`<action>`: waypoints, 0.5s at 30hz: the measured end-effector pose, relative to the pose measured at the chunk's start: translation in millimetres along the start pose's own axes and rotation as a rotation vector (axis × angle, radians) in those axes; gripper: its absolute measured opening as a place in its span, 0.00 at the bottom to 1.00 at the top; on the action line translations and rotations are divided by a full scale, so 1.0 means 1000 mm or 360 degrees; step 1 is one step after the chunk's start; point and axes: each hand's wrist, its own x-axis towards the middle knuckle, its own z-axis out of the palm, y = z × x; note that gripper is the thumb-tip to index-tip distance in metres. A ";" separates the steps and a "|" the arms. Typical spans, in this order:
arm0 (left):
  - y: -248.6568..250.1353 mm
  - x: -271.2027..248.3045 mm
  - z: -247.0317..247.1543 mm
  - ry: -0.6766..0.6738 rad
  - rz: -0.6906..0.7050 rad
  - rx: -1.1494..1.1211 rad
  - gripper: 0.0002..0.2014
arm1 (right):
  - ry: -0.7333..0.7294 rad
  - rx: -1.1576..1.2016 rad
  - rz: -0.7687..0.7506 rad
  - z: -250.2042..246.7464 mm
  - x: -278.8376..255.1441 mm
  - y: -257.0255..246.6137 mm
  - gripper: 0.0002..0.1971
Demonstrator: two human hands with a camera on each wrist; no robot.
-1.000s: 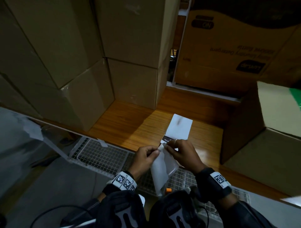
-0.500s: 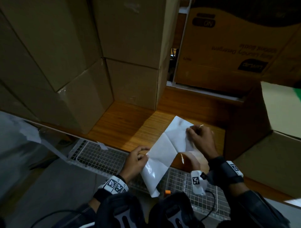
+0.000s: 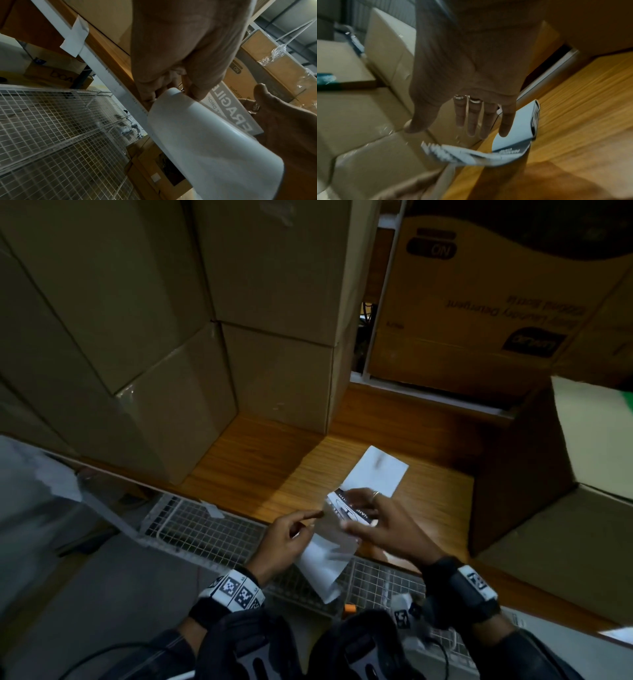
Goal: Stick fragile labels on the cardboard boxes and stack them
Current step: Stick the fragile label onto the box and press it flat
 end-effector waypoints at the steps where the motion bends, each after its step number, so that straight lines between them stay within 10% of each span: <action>1: 0.002 0.000 0.000 -0.0006 0.0024 0.0003 0.17 | -0.0026 -0.0087 -0.0047 0.007 -0.003 0.004 0.38; 9: 0.004 0.008 -0.003 0.0060 0.0005 -0.0014 0.16 | 0.0333 -0.0339 -0.0290 0.015 0.002 0.021 0.14; 15: -0.010 0.010 -0.011 0.0169 -0.0020 0.0058 0.16 | 0.0538 -0.0031 -0.0088 -0.016 0.014 0.011 0.16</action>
